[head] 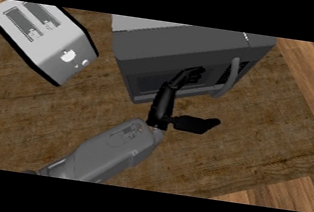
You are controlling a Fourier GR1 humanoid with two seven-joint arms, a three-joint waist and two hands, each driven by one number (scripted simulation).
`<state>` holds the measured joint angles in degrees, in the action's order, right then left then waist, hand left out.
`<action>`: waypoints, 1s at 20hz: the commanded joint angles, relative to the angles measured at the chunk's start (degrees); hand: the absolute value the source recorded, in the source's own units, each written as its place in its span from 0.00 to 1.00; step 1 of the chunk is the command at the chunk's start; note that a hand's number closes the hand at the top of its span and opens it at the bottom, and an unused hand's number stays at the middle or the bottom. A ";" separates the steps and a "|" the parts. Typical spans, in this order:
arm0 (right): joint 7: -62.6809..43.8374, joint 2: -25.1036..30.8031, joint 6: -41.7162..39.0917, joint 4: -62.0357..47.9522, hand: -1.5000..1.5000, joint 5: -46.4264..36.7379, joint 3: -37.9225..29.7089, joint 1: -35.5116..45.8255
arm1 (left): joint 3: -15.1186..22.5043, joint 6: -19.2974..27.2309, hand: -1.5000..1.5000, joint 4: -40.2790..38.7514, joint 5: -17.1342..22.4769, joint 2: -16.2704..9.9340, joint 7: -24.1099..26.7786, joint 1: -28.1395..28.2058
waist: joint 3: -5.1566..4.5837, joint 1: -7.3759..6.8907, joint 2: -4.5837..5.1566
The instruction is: Pick up the milk, place it into the microwave and close the microwave
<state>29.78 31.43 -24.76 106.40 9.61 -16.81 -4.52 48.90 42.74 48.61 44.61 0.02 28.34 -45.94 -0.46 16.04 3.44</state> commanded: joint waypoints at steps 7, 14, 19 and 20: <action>-0.68 3.35 2.90 -0.55 1.00 -3.58 -2.73 5.26 | -3.32 2.58 0.00 -2.30 6.60 -0.02 2.87 -4.57 | 0.17 -0.14 1.23; -1.20 3.73 3.35 -2.27 1.00 -4.28 -2.16 7.61 | -2.91 2.88 0.00 -2.99 9.30 -0.02 5.11 -5.77 | 0.29 -0.35 1.83; -1.66 4.62 3.17 -2.60 1.00 -4.54 -1.96 9.19 | -1.71 2.65 0.00 -3.69 10.71 -0.02 6.52 -5.46 | 0.24 0.48 2.11; -1.69 4.86 3.27 -3.14 1.00 -4.58 -2.12 9.84 | -2.03 2.83 0.00 -3.79 11.16 -0.02 6.96 -5.32 | 0.24 -0.18 2.16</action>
<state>28.31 35.76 -21.56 104.09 5.30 -18.95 4.04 50.33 44.36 48.69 53.88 0.03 35.10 -47.56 -0.17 15.90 5.01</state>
